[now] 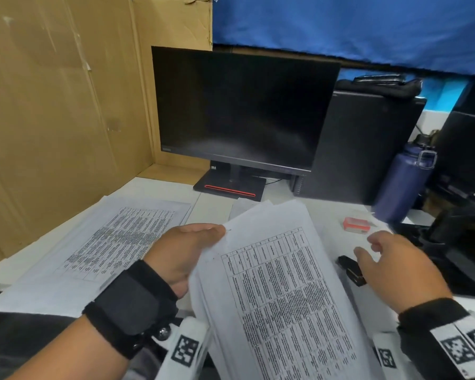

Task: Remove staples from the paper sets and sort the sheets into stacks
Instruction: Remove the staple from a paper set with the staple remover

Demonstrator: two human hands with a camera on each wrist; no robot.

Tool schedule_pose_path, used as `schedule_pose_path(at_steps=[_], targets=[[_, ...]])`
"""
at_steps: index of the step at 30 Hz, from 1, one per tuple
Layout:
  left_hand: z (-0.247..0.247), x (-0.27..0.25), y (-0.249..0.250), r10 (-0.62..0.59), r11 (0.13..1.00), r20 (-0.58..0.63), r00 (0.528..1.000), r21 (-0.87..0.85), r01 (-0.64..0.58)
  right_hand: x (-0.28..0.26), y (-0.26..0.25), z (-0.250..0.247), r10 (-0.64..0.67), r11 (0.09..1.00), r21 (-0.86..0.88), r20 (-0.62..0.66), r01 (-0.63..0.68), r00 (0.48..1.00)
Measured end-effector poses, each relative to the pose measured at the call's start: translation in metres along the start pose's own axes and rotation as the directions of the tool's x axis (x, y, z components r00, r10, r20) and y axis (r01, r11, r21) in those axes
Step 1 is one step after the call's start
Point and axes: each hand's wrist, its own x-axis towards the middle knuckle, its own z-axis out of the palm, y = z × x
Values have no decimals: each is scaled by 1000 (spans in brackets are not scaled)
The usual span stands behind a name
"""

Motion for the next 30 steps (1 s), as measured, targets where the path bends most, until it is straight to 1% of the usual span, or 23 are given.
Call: schedule_pose_path(at_steps=[1, 2, 3, 4, 5, 6, 8, 9, 13, 15, 18, 21, 24, 26, 27, 29, 30], targets=[[3, -2, 1, 1, 1000, 7, 1000, -1, -1, -8, -10, -7, -108, 989, 80, -152, 121, 982], [5, -5, 3, 4, 1000, 15, 1000, -2, -4, -18, -23, -13, -218, 954, 141, -274, 263, 937], [7, -8, 5, 11, 1000, 25, 1000, -2, -11, -29, -38, -19, -321, 902, 175, -336, 394, 885], [10, -10, 6, 20, 1000, 45, 999, 1, -20, -39, -53, -21, -423, 843, 191, -342, 503, 839], [12, -13, 7, 30, 1000, 68, 997, 7, -30, -47, -68, -21, -517, 788, 195, -306, 584, 799], [14, -16, 9, 41, 999, 96, 995, 15, -43, -52, -82, -18, -589, 744, 198, -256, 638, 767], [19, -22, 10, 62, 997, 144, 988, 26, -67, -55, -104, -12, -650, 715, 184, -180, 675, 738], [20, -26, 11, 74, 997, 160, 984, 26, -79, -55, -112, -10, -657, 712, 177, -173, 679, 734], [23, -32, 14, 112, 993, 195, 974, 20, -118, -53, -126, -9, -665, 706, 120, -226, 698, 712], [22, -33, 14, 121, 991, 192, 974, 38, -130, -56, -127, -10, -677, 695, 131, -212, 707, 705], [24, -34, 13, 124, 987, 178, 976, 80, -140, -61, -126, -9, -663, 706, 155, -196, 691, 722], [26, -36, 11, 133, 980, 185, 974, 122, -157, -62, -127, -8, -620, 749, 147, -190, 646, 762], [29, -38, 11, 183, 951, 176, 967, 216, -220, -62, -130, -3, -566, 782, 190, -181, 593, 804], [31, -39, 10, 254, 909, 155, 955, 298, -290, -65, -133, 2, -488, 812, 275, -166, 515, 857], [33, -41, 10, 291, 883, 149, 945, 338, -325, -66, -135, 4, -443, 821, 337, -133, 461, 886], [36, -45, 11, 366, 819, 146, 919, 419, -392, -67, -139, 3, -366, 801, 498, -34, 333, 930], [36, -45, 11, 394, 789, 151, 907, 451, -418, -67, -141, 1, -335, 781, 567, 24, 263, 942]])
